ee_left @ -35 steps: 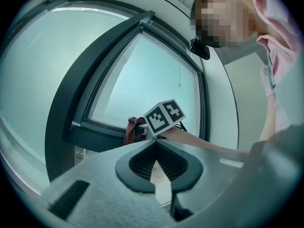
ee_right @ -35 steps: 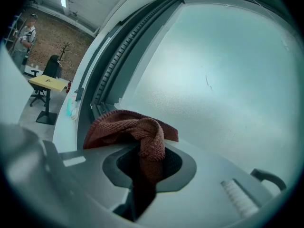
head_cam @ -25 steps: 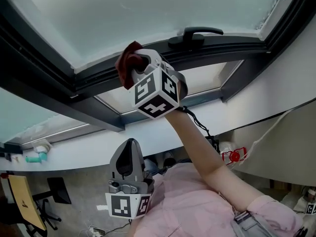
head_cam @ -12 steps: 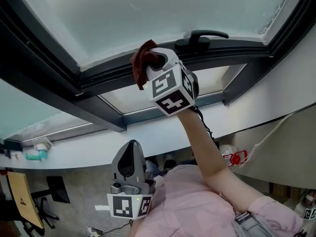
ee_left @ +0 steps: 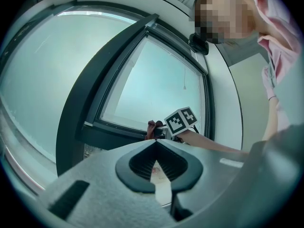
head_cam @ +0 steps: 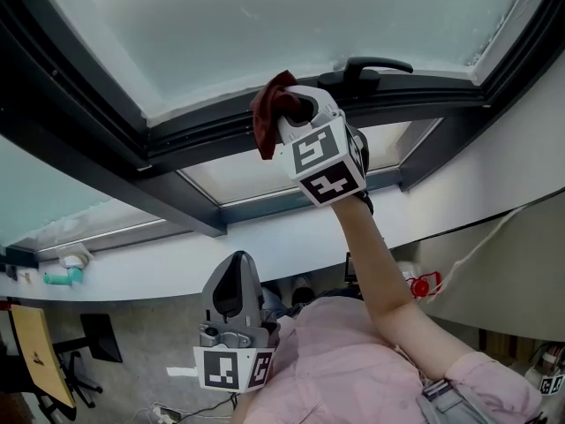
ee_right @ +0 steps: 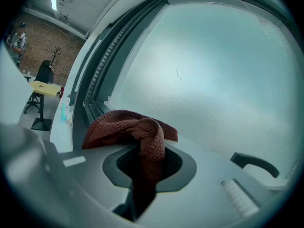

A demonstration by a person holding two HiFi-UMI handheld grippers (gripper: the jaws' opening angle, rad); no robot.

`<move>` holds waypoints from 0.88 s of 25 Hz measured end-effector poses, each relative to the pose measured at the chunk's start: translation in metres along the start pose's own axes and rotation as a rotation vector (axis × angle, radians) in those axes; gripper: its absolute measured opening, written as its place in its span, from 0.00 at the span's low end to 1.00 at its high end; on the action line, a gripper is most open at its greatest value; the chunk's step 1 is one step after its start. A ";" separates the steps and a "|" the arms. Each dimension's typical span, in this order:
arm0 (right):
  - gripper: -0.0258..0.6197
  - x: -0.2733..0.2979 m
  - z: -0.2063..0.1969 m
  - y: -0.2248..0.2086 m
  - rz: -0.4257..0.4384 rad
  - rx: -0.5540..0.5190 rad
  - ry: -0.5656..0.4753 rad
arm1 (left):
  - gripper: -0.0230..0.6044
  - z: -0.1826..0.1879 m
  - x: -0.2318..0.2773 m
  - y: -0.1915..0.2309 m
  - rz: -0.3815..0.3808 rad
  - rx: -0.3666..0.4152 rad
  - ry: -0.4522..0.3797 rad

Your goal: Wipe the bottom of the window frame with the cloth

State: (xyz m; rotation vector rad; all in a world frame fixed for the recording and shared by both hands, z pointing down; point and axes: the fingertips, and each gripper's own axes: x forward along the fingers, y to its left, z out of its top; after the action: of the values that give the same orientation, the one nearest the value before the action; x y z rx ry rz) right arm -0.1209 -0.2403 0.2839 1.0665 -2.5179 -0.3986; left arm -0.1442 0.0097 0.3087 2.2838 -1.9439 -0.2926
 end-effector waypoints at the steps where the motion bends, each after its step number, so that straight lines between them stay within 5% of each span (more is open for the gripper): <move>1: 0.13 -0.001 -0.001 -0.001 0.000 0.003 -0.001 | 0.04 0.000 0.000 0.000 0.001 0.000 0.002; 22: 0.13 -0.014 -0.017 -0.034 -0.042 0.063 -0.001 | 0.04 -0.003 -0.008 0.012 0.026 -0.007 0.010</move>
State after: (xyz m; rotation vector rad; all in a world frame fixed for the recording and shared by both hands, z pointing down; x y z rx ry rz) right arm -0.0827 -0.2548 0.2827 1.1450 -2.5279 -0.3338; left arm -0.1560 0.0157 0.3143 2.2496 -1.9625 -0.2846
